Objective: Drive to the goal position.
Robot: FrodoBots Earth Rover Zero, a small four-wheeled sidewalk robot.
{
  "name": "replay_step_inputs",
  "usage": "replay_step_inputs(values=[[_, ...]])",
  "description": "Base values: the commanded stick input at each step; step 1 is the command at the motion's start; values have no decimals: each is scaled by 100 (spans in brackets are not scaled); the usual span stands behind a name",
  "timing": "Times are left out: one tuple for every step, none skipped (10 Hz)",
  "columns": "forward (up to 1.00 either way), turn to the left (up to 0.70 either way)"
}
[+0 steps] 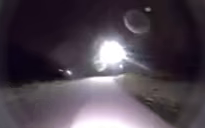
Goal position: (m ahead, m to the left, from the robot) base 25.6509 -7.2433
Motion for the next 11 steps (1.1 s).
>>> replay_step_inputs(values=[[89,0],[89,0],[89,0],[89,0],[89,0],[89,0],[89,0],[89,0],[89,0],[85,0],[83,0]])
